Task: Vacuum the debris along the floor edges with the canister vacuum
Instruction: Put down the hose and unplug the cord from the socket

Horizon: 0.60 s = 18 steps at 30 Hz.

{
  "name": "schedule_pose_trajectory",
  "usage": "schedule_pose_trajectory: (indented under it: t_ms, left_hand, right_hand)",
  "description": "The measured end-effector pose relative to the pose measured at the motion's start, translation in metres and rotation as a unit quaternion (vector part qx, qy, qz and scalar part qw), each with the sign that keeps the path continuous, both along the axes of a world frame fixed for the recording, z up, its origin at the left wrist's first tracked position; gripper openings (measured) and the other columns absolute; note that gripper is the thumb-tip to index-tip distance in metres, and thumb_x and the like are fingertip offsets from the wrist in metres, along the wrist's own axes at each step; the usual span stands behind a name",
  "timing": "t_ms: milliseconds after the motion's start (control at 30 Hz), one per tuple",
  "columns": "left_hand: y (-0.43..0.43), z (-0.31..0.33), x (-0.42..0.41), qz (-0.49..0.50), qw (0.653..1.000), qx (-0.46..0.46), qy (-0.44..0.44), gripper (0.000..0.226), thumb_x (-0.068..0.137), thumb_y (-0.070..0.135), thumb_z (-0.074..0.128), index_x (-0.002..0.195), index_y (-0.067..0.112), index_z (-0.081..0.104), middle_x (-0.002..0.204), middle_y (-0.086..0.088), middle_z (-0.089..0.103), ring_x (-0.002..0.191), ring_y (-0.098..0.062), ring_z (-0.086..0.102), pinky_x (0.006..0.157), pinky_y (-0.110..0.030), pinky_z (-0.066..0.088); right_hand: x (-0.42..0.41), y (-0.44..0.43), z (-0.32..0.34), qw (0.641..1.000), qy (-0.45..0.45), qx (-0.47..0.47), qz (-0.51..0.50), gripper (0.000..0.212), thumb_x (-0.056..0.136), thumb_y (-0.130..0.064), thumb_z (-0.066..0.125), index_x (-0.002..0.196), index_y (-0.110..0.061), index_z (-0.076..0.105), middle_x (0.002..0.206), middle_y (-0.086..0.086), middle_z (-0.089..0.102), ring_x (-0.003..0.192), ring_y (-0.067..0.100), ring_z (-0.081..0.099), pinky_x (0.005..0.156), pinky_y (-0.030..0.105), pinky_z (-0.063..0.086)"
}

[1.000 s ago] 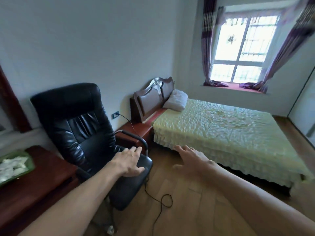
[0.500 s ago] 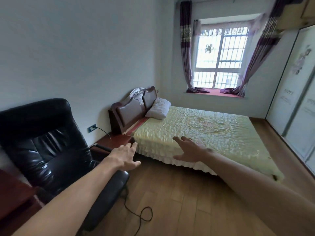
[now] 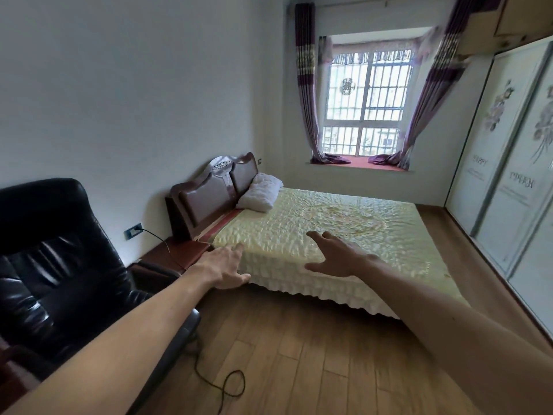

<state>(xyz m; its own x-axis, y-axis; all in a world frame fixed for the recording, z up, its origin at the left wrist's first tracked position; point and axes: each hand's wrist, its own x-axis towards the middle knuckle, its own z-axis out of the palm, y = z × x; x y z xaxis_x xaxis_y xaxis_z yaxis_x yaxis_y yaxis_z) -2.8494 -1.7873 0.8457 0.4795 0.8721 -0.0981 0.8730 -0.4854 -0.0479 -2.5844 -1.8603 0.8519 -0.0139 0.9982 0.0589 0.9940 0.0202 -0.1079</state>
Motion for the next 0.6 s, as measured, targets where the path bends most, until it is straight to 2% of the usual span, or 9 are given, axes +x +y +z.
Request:
schedule_pose_trajectory:
  t_ms: [67,333,533,600]
  left_hand:
    - [0.008,-0.001,0.004,0.004,1.0,-0.005,0.004,0.092,0.09,0.06,0.05,0.157,0.02,0.0,0.163,-0.008,0.016,0.146,-0.03,0.027,0.113,-0.045,0.032]
    - [0.072,-0.01,0.021,0.013,1.0,-0.009,0.009,0.095,0.091,0.062,0.048,0.157,0.02,-0.005,0.165,-0.009,0.009,0.148,-0.029,0.024,0.114,-0.046,0.033]
    - [0.164,-0.016,0.038,0.008,1.0,0.001,0.011,0.091,0.091,0.062,0.048,0.157,0.021,0.001,0.163,-0.008,0.016,0.144,-0.03,0.032,0.113,-0.048,0.035]
    - [0.198,-0.016,0.041,0.008,1.0,-0.003,0.017,0.091,0.09,0.063,0.047,0.157,0.021,0.001,0.163,-0.009,0.018,0.144,-0.03,0.033,0.113,-0.048,0.034]
  right_hand:
    - [0.004,0.008,0.001,1.0,-0.007,0.0,0.002,0.085,0.09,-0.059,0.058,0.155,-0.026,0.014,0.136,0.009,0.045,0.115,0.03,0.053,0.075,0.036,0.043]
    - [0.019,0.067,-0.006,1.0,-0.014,0.003,0.009,0.085,0.09,-0.058,0.059,0.155,-0.027,0.014,0.137,0.01,0.045,0.118,0.031,0.052,0.079,0.039,0.045]
    - [0.035,0.16,-0.008,1.0,-0.023,0.005,-0.003,0.085,0.09,-0.059,0.058,0.155,-0.027,0.014,0.138,0.01,0.045,0.118,0.033,0.054,0.078,0.038,0.045]
    - [0.038,0.198,-0.006,1.0,-0.03,-0.003,-0.005,0.086,0.089,-0.06,0.058,0.155,-0.027,0.013,0.138,0.011,0.046,0.118,0.034,0.055,0.083,0.042,0.049]
